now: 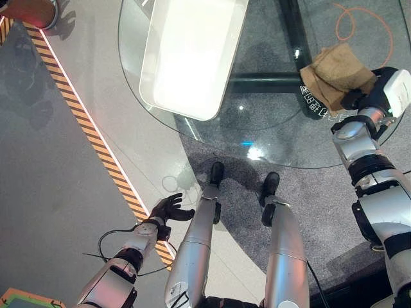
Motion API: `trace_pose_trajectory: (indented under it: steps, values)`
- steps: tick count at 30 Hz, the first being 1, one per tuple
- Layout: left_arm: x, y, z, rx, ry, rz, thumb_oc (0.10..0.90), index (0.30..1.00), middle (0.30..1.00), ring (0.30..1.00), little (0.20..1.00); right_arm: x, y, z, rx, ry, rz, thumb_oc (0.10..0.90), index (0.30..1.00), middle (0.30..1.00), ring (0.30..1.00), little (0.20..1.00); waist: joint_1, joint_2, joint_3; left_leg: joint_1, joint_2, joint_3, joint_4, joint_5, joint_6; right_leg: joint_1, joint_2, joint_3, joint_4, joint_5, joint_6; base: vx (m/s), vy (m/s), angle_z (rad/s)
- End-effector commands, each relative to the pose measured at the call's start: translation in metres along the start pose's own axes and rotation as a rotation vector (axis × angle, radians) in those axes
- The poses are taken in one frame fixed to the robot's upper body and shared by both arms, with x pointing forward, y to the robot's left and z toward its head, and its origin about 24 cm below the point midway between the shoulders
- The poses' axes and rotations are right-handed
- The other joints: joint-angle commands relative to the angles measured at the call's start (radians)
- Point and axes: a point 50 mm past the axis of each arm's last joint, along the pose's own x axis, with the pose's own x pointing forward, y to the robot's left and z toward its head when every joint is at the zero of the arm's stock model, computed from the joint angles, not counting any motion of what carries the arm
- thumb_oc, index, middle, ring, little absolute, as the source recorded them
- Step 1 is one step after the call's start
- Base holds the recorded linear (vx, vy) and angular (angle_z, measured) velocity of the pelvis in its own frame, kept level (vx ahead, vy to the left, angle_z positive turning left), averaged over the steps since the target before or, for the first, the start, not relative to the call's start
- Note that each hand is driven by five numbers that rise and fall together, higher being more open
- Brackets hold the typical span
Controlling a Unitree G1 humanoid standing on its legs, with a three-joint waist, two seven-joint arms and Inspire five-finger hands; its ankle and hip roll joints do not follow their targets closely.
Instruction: Wipe the table with a cloth and put it in the basket.
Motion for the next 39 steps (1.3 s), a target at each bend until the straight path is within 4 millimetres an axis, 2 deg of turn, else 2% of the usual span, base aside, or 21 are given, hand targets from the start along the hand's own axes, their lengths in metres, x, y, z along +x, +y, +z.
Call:
trace_pose_trajectory:
  steps: [1, 5, 6, 7, 8, 15, 22, 25, 29, 30, 34, 35, 36, 37, 39]
  values:
    - [-0.013, 0.017, -0.037, -0.034, 0.097, 0.046, 0.8, 0.9, 0.9, 0.9, 0.9, 0.039, -0.073, -0.001, 0.02, 0.003, -0.314, 0.1, 0.3, 0.3, 0.3, 0.2, 0.009, 0.022, -0.023, 0.024, 0.005, 0.066, 0.039, -0.059, 0.037, 0.017, 0.054, -0.031, -0.011, 0.019, -0.031, 0.0, -0.002, -0.09]
    - [-0.013, 0.018, -0.038, -0.034, 0.099, 0.05, 0.8, 0.9, 0.9, 0.9, 0.9, 0.038, -0.074, -0.008, 0.051, 0.04, -0.33, 0.1, 0.3, 0.3, 0.3, 0.2, 0.006, 0.018, -0.023, 0.025, 0.006, 0.064, 0.04, -0.062, 0.037, 0.019, 0.056, -0.03, -0.012, 0.017, -0.03, 0.02, -0.005, -0.03]
    - [-0.014, 0.017, -0.041, -0.036, 0.109, 0.05, 0.8, 0.9, 0.9, 0.9, 0.9, 0.038, -0.073, -0.013, 0.052, 0.054, -0.326, 0.1, 0.3, 0.3, 0.3, 0.2, 0.006, 0.016, -0.023, 0.048, 0.005, 0.061, 0.048, -0.095, 0.035, 0.04, 0.058, -0.022, 0.001, -0.015, -0.023, 0.07, -0.012, -0.03]
    - [-0.014, 0.018, -0.041, -0.037, 0.109, 0.051, 0.8, 0.9, 0.9, 0.9, 0.9, 0.038, -0.073, -0.014, 0.059, 0.065, -0.329, 0.1, 0.3, 0.3, 0.3, 0.2, 0.005, 0.015, -0.023, 0.051, 0.005, 0.061, 0.046, -0.095, 0.035, 0.043, 0.059, -0.022, -0.001, -0.015, -0.024, 0.0, -0.003, -0.03]
    - [-0.013, 0.02, -0.038, -0.037, 0.1, 0.054, 0.8, 0.9, 0.9, 0.9, 0.9, 0.039, -0.075, -0.013, 0.074, 0.072, -0.335, 0.1, 0.3, 0.3, 0.3, 0.2, 0.005, 0.014, -0.023, 0.03, 0.007, 0.064, 0.036, -0.062, 0.039, 0.025, 0.06, -0.029, -0.016, 0.017, -0.031, -0.08, 0.001, -0.03]
    - [-0.013, 0.022, -0.037, -0.038, 0.1, 0.055, 0.8, 0.9, 0.9, 0.9, 0.9, 0.039, -0.076, -0.02, 0.093, 0.111, -0.334, 0.1, 0.3, 0.3, 0.3, 0.2, 0.005, 0.01, -0.023, 0.032, 0.007, 0.062, 0.037, -0.064, 0.039, 0.028, 0.061, -0.029, -0.016, 0.018, -0.03, -0.01, -0.001, -0.01]
    - [-0.013, 0.024, -0.036, -0.038, 0.099, 0.061, 0.8, 0.9, 0.9, 0.9, 0.9, 0.039, -0.072, -0.016, 0.109, 0.087, -0.298, 0.1, 0.3, 0.3, 0.3, 0.2, 0.005, 0.007, -0.023, 0.032, 0.007, 0.061, 0.035, -0.064, 0.041, 0.031, 0.061, -0.03, -0.021, 0.02, -0.028, 0.0, 0.0, 0.0]
    - [-0.013, 0.024, -0.035, -0.036, 0.098, 0.058, 0.8, 0.9, 0.9, 0.9, 0.9, 0.037, -0.066, -0.005, 0.127, 0.036, -0.265, 0.1, 0.3, 0.3, 0.3, 0.2, 0.007, 0.007, -0.023, 0.033, 0.006, 0.061, 0.035, -0.064, 0.041, 0.031, 0.061, -0.032, -0.021, 0.02, -0.029, 0.0, 0.0, 0.0]
    - [-0.012, 0.021, -0.034, -0.029, 0.095, 0.054, 0.8, 0.9, 0.9, 0.9, 0.9, 0.028, -0.05, 0.021, 0.135, -0.102, -0.173, 0.1, 0.3, 0.3, 0.3, 0.2, 0.01, 0.006, -0.023, 0.037, 0.003, 0.062, 0.031, -0.062, 0.04, 0.035, 0.06, -0.035, -0.024, 0.021, -0.027, 0.0, 0.0, 0.0]
    - [-0.011, 0.019, -0.032, -0.026, 0.091, 0.052, 0.8, 0.9, 0.9, 0.9, 0.9, 0.023, -0.044, 0.036, 0.103, -0.185, -0.135, 0.1, 0.3, 0.3, 0.3, 0.2, 0.012, 0.007, -0.023, 0.036, 0.001, 0.061, 0.029, -0.06, 0.04, 0.034, 0.061, -0.036, -0.027, 0.022, -0.028, 0.0, 0.0, 0.0]
    - [-0.01, 0.015, -0.03, -0.022, 0.085, 0.042, 0.8, 0.9, 0.9, 0.9, 0.9, 0.007, -0.026, 0.072, 0.067, -0.348, -0.043, 0.1, 0.3, 0.3, 0.3, 0.2, 0.016, 0.011, -0.023, 0.037, 0.0, 0.064, 0.026, -0.056, 0.038, 0.034, 0.061, -0.036, -0.026, 0.019, -0.032, 0.02, 0.001, -0.01]
    - [-0.011, 0.014, -0.034, -0.021, 0.095, 0.039, 0.8, 0.9, 0.9, 0.9, 0.9, 0.005, -0.023, 0.071, 0.056, -0.354, -0.03, 0.1, 0.3, 0.3, 0.3, 0.2, 0.016, 0.01, -0.023, 0.059, -0.002, 0.062, 0.036, -0.088, 0.034, 0.053, 0.061, -0.03, -0.012, -0.013, -0.026, 0.0, 0.0, 0.0]
    - [-0.009, 0.013, -0.031, -0.02, 0.082, 0.038, 0.8, 0.9, 0.9, 0.9, 0.9, 0.0, -0.02, 0.081, 0.049, -0.406, -0.004, 0.1, 0.3, 0.3, 0.3, 0.2, 0.019, 0.014, -0.023, 0.039, -0.003, 0.064, 0.023, -0.053, 0.038, 0.037, 0.06, -0.039, -0.03, 0.018, -0.034, 0.06, -0.002, -0.01]
    - [-0.01, 0.012, -0.034, -0.018, 0.092, 0.034, 0.8, 0.9, 0.9, 0.9, 0.9, -0.004, -0.014, 0.081, 0.041, -0.418, 0.015, 0.1, 0.3, 0.3, 0.3, 0.2, 0.02, 0.014, -0.023, 0.06, -0.005, 0.061, 0.033, -0.085, 0.034, 0.056, 0.059, -0.033, -0.015, -0.014, -0.028, 0.0, 0.0, 0.0]
    - [-0.01, 0.009, -0.036, -0.014, 0.088, 0.029, 0.8, 0.9, 0.9, 0.9, 0.9, -0.013, -0.006, 0.091, 0.018, -0.477, 0.054, 0.1, 0.3, 0.3, 0.3, 0.2, 0.026, 0.018, -0.023, 0.061, -0.008, 0.061, 0.033, -0.084, 0.034, 0.058, 0.055, -0.037, -0.015, -0.017, -0.029, 0.03, -0.003, 0.03]
